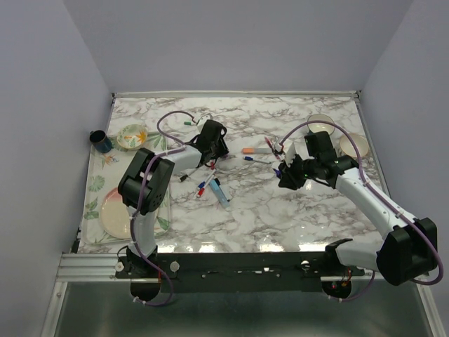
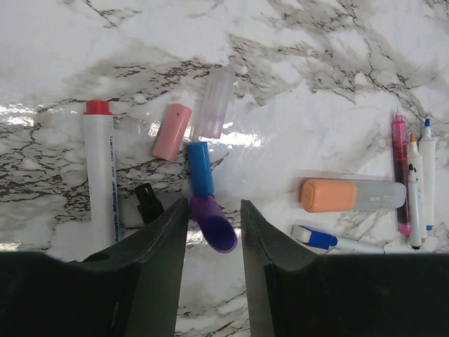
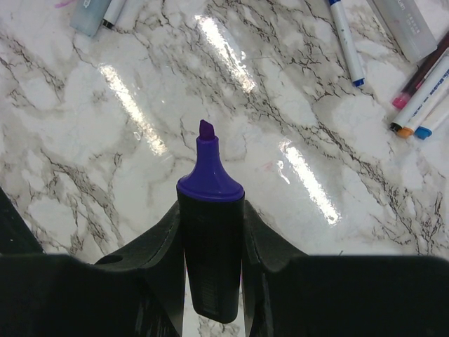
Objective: Open the pen caps
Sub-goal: Place the barrel on the table with the right arm
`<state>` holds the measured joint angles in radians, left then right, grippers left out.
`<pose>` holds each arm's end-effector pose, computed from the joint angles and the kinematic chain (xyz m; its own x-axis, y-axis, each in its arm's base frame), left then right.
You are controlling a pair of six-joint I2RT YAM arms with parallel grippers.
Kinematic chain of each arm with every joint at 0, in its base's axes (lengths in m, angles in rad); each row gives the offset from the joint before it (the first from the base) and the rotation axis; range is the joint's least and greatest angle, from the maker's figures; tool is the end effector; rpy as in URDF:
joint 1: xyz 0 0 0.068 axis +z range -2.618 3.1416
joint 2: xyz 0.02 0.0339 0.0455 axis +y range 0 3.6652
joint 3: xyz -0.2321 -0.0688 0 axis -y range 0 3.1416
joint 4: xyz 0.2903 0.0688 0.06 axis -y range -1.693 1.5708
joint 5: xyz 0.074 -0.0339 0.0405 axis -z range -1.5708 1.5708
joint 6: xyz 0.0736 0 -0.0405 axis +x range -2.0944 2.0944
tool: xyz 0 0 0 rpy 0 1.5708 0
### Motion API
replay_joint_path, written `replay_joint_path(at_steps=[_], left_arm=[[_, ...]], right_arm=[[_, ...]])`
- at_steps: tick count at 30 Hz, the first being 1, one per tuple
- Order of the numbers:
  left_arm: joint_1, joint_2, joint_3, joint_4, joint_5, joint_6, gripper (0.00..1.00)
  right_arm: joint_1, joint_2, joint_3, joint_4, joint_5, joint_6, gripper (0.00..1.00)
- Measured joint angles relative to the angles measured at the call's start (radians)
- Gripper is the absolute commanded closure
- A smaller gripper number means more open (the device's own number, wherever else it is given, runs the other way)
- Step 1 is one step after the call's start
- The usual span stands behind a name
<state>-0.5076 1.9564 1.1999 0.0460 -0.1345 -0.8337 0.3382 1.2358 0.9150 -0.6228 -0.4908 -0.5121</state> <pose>0.4164 -0.2203 0.0771 -0.6740 -0.4647 -0.5743 -0.1580 0.8500 -0.5025 0.2900 0.1388 0.1856 -0.3946 -0.5969 -0.6986 -0.8568 0.5136 0.0451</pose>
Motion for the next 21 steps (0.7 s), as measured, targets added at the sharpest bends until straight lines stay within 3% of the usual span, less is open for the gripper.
replay_joint_path(at_steps=[11,16,21], left_arm=[[0.006,-0.058,0.005,-0.069,0.003,0.083,0.23],[0.011,-0.238,0.004,-0.124,0.008,0.182,0.15],[0.011,-0.486,-0.009,-0.159,0.008,0.279,0.13]], right_arm=[[0.0,0.073,0.008,0.029,0.071,0.035,0.96],[0.0,0.234,0.106,0.032,0.143,0.061,0.94],[-0.005,0.425,0.291,0.017,0.198,0.097,0.87]])
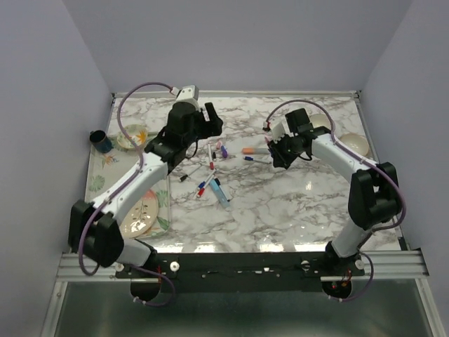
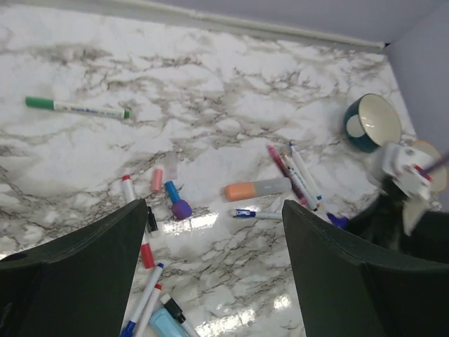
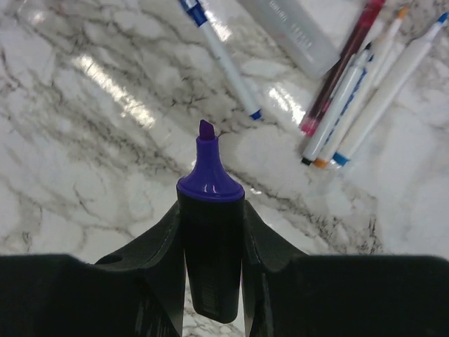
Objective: Open the pen caps
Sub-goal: Place the barrel on the table with the right arm
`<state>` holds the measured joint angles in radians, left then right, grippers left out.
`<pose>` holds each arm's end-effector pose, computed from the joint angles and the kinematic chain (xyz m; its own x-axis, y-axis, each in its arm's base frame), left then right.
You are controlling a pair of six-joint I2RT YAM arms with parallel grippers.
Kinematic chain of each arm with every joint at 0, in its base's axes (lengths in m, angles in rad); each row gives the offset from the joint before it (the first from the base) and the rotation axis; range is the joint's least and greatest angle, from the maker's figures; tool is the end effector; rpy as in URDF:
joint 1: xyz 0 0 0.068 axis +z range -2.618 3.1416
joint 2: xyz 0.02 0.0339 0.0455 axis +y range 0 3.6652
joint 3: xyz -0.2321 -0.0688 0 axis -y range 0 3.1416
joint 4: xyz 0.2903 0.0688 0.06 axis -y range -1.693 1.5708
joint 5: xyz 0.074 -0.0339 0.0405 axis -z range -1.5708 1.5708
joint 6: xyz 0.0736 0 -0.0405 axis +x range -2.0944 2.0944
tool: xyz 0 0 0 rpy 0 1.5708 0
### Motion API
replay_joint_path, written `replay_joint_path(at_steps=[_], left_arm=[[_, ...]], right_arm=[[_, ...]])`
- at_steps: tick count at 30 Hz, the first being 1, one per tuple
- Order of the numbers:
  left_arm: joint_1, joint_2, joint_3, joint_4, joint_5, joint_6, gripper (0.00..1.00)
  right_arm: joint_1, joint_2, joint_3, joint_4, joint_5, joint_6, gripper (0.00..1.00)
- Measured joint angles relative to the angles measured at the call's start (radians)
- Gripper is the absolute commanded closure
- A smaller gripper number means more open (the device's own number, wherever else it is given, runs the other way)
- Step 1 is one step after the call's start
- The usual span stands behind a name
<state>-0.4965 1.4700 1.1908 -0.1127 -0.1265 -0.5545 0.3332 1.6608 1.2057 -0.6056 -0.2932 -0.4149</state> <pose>0.3808 -0.1958 0.2659 -0.4803 -0.3338 -0.8111 0.1378 0.8846 -0.4456 0.3696 0.1504 0.1449 -0.5748 -0.6073 -0.5485 -0.7410 0.6706 0.0340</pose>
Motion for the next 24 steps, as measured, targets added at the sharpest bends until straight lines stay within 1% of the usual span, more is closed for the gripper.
replay_joint_path(at_steps=[3,4,7,10,14,17,24], left_arm=[[0.0,-0.169,-0.035,-0.02,0.019,0.064,0.13],[0.0,-0.241,-0.061,-0.033,0.034,0.089,0.14],[0.0,-0.376,-0.14,-0.06,0.06,0.148,0.12],[0.0,-0.489,-0.25,-0.108,0.059,0.208,0.09],[0.0,-0.615,-0.399,-0.185,0.019,0.274,0.07],[0.0,-0.681,-0.445,-0.227,-0.014,0.305,0.07],[0.004,-0.7,-0.443,-0.227,-0.027,0.333,0.07]], right_arm=[[-0.002,0.105,0.123,-0.018,0.024,0.022,0.83],[-0.002,0.131,0.152,-0.02,0.031,0.026,0.83],[-0.006,0.215,0.246,-0.04,0.047,0.034,0.82],[-0.007,0.284,0.307,-0.051,0.058,0.042,0.8],[-0.008,0.343,0.323,-0.068,0.072,0.052,0.76],[-0.011,0.358,0.323,-0.08,0.081,0.057,0.73],[-0.014,0.379,0.335,-0.089,0.095,0.061,0.66]])
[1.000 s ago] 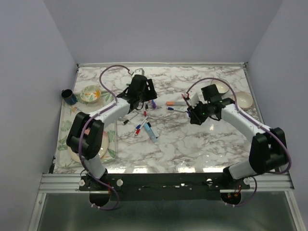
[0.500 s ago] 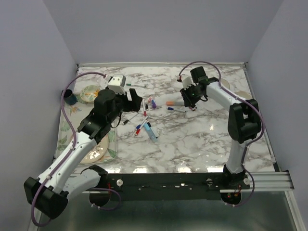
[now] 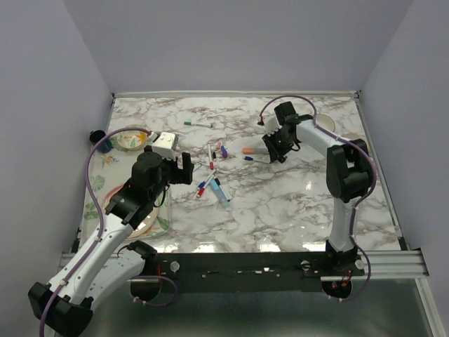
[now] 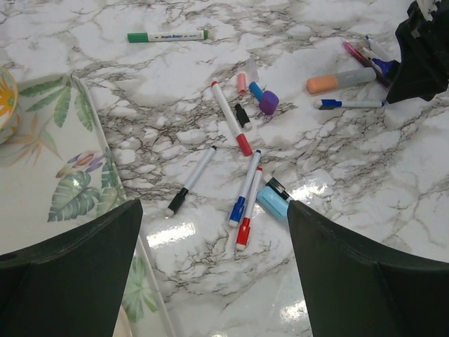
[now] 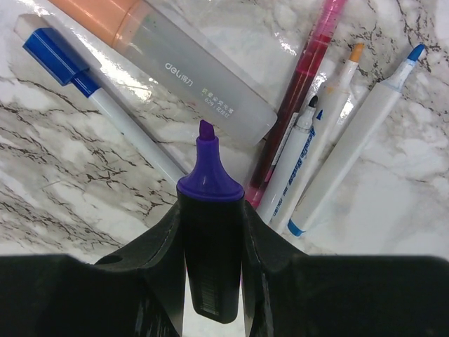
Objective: Open the pen caps
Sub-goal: Place the barrel on the table with the right arm
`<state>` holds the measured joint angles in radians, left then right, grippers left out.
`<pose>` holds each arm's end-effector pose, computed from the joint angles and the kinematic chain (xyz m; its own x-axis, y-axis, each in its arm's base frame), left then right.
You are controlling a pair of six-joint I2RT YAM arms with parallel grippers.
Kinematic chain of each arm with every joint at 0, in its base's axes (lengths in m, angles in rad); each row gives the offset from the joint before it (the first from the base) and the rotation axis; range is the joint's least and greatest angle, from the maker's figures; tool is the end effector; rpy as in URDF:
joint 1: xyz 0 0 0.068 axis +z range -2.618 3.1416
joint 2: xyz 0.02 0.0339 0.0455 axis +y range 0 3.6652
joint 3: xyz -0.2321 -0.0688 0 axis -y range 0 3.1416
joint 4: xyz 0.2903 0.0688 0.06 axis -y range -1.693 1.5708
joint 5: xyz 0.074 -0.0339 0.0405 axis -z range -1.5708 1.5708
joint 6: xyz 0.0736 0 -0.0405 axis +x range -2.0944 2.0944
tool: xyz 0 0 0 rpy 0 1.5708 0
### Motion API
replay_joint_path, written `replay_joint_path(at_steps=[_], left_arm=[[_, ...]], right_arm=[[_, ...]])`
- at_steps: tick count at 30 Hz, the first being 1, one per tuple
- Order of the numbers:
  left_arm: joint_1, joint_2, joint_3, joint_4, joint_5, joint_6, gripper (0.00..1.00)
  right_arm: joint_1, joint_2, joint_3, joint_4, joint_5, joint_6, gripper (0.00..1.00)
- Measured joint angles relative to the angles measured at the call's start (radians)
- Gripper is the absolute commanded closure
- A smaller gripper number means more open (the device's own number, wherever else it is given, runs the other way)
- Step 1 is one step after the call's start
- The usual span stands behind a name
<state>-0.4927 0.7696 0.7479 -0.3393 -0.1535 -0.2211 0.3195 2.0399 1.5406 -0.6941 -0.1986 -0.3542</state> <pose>0.2539 -0.1235 0.2769 -0.3785 -0.0428 -0.9246 0.2649 0.9522 -0.1525 0.4344 0.1590 0.0983 -0.6971 -0.5888 -0.4092 -0.6597 0.7503 0.0442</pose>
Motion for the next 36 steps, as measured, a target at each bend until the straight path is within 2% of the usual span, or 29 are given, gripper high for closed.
replay_joint_path(at_steps=[13,25,36], left_arm=[[0.002,-0.003,0.0,0.0,-0.011,0.012,0.07],[0.003,-0.006,0.0,0.0,-0.011,0.013,0.07],[0.003,-0.008,0.0,0.0,-0.011,0.013,0.07]], right_arm=[[-0.001,0.032,0.001,-0.003,0.027,0.008,0.57],[-0.019,0.026,-0.005,-0.002,0.062,0.006,0.55],[-0.027,-0.06,-0.018,0.014,0.095,-0.007,0.55]])
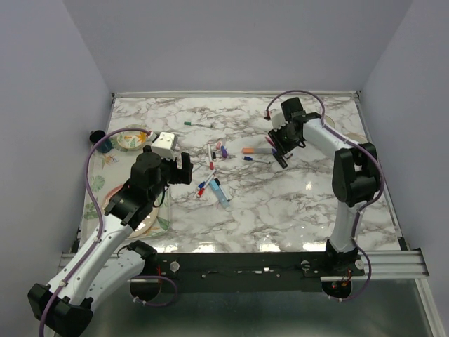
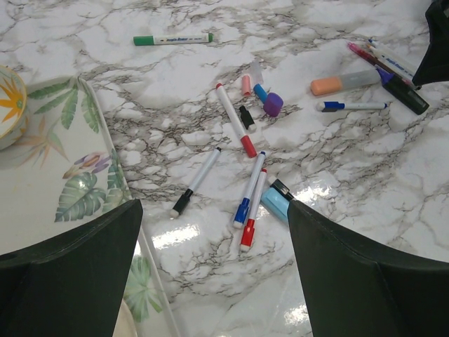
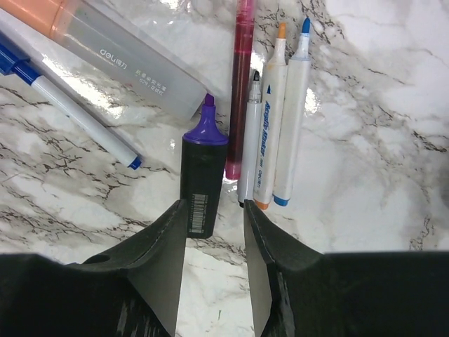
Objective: Open the pen caps
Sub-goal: Grab a pen on the table with the right arm
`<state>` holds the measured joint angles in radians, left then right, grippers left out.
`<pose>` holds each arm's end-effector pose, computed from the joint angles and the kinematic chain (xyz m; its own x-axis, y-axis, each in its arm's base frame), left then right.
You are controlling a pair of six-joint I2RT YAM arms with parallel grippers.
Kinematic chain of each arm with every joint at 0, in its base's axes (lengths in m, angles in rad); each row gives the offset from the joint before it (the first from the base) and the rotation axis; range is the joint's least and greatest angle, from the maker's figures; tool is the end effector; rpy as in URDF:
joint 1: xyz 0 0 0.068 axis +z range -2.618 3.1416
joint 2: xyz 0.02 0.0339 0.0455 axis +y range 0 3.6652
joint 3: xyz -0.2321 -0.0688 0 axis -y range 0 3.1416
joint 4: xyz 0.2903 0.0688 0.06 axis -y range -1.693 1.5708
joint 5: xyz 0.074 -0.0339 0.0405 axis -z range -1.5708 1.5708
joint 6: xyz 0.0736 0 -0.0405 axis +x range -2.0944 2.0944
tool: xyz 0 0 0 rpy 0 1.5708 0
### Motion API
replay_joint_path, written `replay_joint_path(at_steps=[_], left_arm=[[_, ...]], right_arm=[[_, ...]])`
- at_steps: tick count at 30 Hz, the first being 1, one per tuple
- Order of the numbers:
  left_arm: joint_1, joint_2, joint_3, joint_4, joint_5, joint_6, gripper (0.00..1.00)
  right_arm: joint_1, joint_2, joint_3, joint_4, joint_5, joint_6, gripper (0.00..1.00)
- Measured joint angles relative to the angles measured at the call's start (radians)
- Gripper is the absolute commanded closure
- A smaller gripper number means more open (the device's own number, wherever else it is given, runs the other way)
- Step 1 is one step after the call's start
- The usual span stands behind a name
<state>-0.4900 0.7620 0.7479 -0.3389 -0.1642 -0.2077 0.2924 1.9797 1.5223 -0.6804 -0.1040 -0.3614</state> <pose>0.2534 -0.1215 0.2790 -0.3663 -0.0352 -0.9298 0.2590 0.9559 -0.1382 0.4392 0.1402 0.1185 -0.6969 -0.5771 -0.4258 -0.6145 0.7866 -0.0602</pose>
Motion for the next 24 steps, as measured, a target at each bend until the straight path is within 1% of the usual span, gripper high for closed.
replay_joint_path(at_steps=[3,6,8,10,15,16,17,21,24], left_arm=[[0.0,0.0,0.0,0.0,0.0,0.0,0.07],[0.0,0.0,0.0,0.0,0.0,0.0,0.07],[0.0,0.0,0.0,0.0,0.0,0.001,0.07],[0.0,0.0,0.0,0.0,0.0,0.002,0.07],[0.001,0.0,0.0,0.0,0.0,0.002,0.07],[0.003,0.0,0.0,0.0,0.0,0.002,0.07],[0.005,0.001,0.0,0.0,0.0,0.002,0.07],[0.01,0.004,0.0,0.0,0.0,0.003,0.07],[0.015,0.006,0.0,0.0,0.0,0.005,0.07]], right_arm=[[0.0,-0.013,0.0,0.0,-0.002,-0.02,0.55],[0.0,-0.032,0.002,-0.009,-0.052,-0.097,0.55],[0.0,-0.043,0.003,-0.017,-0.101,-0.174,0.53],[0.0,-0.059,0.003,-0.025,-0.157,-0.274,0.5],[0.0,-0.102,-0.02,-0.04,-0.299,-0.635,0.47],[0.0,-0.102,-0.02,-0.042,-0.309,-0.675,0.46],[0.0,-0.085,-0.002,-0.067,-0.317,-0.741,0.46],[0.0,0.014,0.105,-0.106,-0.333,-0.837,0.43],[0.0,0.071,0.156,-0.122,-0.351,-0.883,0.41]])
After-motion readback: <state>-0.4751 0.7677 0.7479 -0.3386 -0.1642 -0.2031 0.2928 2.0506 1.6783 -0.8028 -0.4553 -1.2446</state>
